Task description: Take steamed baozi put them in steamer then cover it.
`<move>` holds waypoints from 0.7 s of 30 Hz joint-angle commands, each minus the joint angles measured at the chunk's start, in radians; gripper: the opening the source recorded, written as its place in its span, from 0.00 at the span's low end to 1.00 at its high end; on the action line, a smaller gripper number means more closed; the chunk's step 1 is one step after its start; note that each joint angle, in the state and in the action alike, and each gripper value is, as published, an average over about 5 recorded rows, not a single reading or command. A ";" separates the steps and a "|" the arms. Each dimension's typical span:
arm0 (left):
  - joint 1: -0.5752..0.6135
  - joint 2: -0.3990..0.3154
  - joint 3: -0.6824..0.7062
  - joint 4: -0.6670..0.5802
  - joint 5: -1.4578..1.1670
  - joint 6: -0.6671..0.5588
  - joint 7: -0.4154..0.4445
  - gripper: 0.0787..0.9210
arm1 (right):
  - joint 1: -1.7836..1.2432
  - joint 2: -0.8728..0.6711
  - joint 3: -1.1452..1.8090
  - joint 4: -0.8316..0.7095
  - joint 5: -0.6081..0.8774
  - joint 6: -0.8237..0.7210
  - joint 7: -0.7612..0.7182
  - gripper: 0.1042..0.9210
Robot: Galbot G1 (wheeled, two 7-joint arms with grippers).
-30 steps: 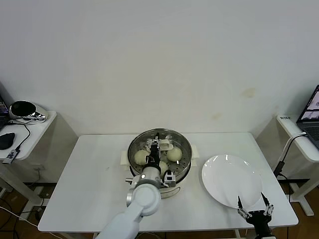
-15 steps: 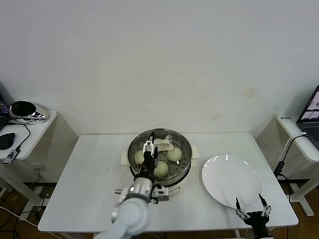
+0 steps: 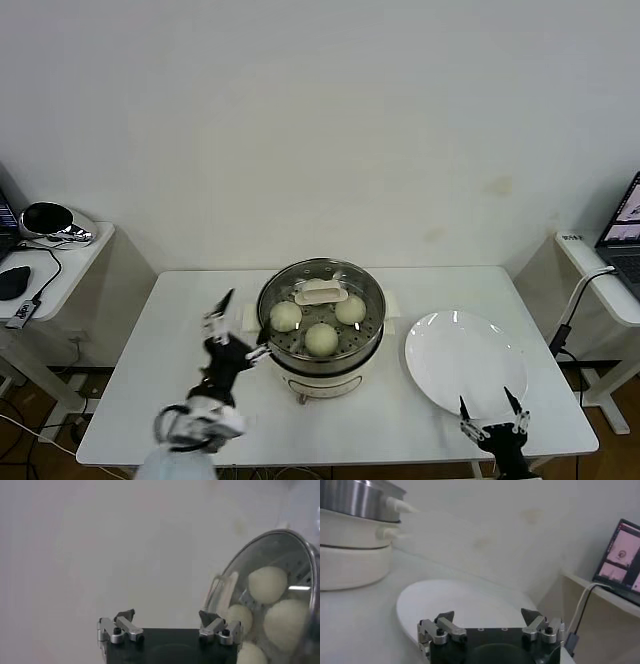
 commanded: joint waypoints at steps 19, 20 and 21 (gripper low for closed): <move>0.419 -0.099 -0.260 0.125 -0.854 -0.317 -0.099 0.88 | -0.100 -0.130 -0.187 0.131 0.248 -0.079 0.038 0.88; 0.419 -0.099 -0.260 0.126 -0.853 -0.319 -0.098 0.88 | -0.103 -0.131 -0.191 0.137 0.245 -0.083 0.040 0.88; 0.419 -0.099 -0.259 0.128 -0.851 -0.319 -0.096 0.88 | -0.106 -0.131 -0.194 0.142 0.243 -0.088 0.041 0.88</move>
